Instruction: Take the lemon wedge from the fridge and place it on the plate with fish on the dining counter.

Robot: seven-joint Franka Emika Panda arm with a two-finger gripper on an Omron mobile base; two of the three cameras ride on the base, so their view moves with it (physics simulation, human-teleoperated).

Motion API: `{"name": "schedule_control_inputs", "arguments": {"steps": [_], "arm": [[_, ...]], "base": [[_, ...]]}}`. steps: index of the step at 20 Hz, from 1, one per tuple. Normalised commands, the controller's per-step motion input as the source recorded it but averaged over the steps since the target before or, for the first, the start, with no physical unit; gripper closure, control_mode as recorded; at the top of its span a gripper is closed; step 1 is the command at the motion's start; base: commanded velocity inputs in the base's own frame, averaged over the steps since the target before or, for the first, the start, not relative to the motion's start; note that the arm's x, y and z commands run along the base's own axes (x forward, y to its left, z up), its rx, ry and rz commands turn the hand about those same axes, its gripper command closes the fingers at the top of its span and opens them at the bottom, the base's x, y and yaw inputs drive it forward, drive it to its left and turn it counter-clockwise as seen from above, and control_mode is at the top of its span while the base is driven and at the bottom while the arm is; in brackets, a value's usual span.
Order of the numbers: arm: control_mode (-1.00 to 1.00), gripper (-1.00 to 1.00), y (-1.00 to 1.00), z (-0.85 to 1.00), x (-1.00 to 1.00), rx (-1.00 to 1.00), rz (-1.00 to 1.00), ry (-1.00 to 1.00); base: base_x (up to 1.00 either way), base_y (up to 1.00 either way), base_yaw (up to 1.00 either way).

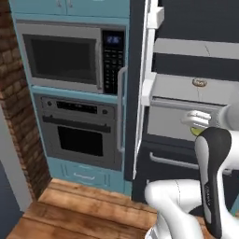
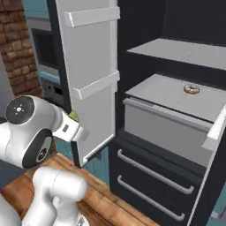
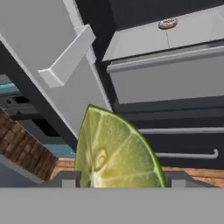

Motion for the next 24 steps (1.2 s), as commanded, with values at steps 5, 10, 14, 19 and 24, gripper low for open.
{"name": "schedule_control_inputs", "arguments": {"steps": [5,10,14,19,24], "arm": [[1.00,1.00,0.00,0.00,0.00,0.00,0.00,0.00],[1.00,1.00,0.00,0.00,0.00,0.00,0.00,0.00],[1.00,1.00,0.00,0.00,0.00,0.00,0.00,0.00],[1.00,1.00,0.00,0.00,0.00,0.00,0.00,0.00],[1.00,1.00,0.00,0.00,0.00,0.00,0.00,0.00]], "base": [[-0.19,0.00,0.91],[0.00,0.00,0.97],[-0.09,0.00,0.95],[-0.12,0.00,0.95],[-0.10,0.00,0.97]]}}
